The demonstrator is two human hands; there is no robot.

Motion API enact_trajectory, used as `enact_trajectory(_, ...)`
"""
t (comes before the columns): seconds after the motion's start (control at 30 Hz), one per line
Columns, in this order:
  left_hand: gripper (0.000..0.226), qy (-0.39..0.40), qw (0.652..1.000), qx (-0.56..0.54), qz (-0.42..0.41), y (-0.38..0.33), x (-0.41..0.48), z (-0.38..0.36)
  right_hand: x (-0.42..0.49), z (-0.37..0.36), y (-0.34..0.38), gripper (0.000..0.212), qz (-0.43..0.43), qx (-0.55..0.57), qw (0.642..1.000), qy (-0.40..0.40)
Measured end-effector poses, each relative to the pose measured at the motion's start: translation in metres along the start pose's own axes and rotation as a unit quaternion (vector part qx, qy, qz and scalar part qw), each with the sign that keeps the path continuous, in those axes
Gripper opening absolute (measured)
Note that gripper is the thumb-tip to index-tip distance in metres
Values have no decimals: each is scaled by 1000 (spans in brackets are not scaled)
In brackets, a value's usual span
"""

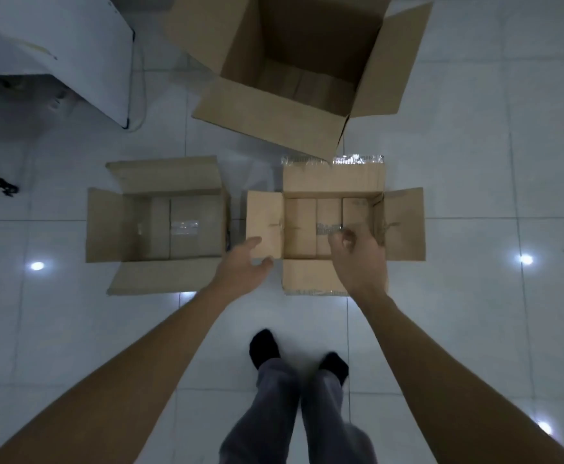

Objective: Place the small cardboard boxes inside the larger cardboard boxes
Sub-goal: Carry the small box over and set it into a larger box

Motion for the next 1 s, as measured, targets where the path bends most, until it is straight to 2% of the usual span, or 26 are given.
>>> enact_trajectory(0.1, 48, -14, 1000, 21, -15, -22, -2, 33, 12, 10, 36, 43, -27, 74, 997, 12)
enact_trajectory(0.2, 44, -22, 998, 48, -25, -41, 7, 62, 26, 11, 58, 43, -40, 113, 992, 28)
enact_trajectory(0.33, 42, -61, 992, 98, -49, -72, 44, 92, 69, 8, 76, 43, -27, 125, 990, 53)
enact_trajectory(0.47, 42, -62, 993, 85, -55, -99, 85, 110, 113, 5, 87, 43, -35, 132, 989, 61)
enact_trajectory(0.57, 44, -92, 991, 95, -38, -115, 113, 126, 142, 3, 91, 37, -28, 128, 990, 44)
enact_trajectory(0.67, 45, -89, 991, 85, -44, -130, 145, 141, 173, 0, 92, 40, -83, 155, 984, 28)
enact_trajectory(0.83, 50, -93, 991, 86, -52, -141, 221, 162, 222, -19, 99, 45, -204, 239, 949, 7)
enact_trajectory(1.0, 54, -112, 994, 4, 0, -125, 319, 175, 286, -51, 102, 44, -241, 220, 944, -40)
Point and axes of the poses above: each hand's wrist, its own x-axis towards the middle knuckle, its own z-axis out of the back of the hand, y = z × x, the point moved 3 cm from there along x, towards the middle knuckle, and after that the axes turned 2 degrees about -z, right-handed, at the moved point
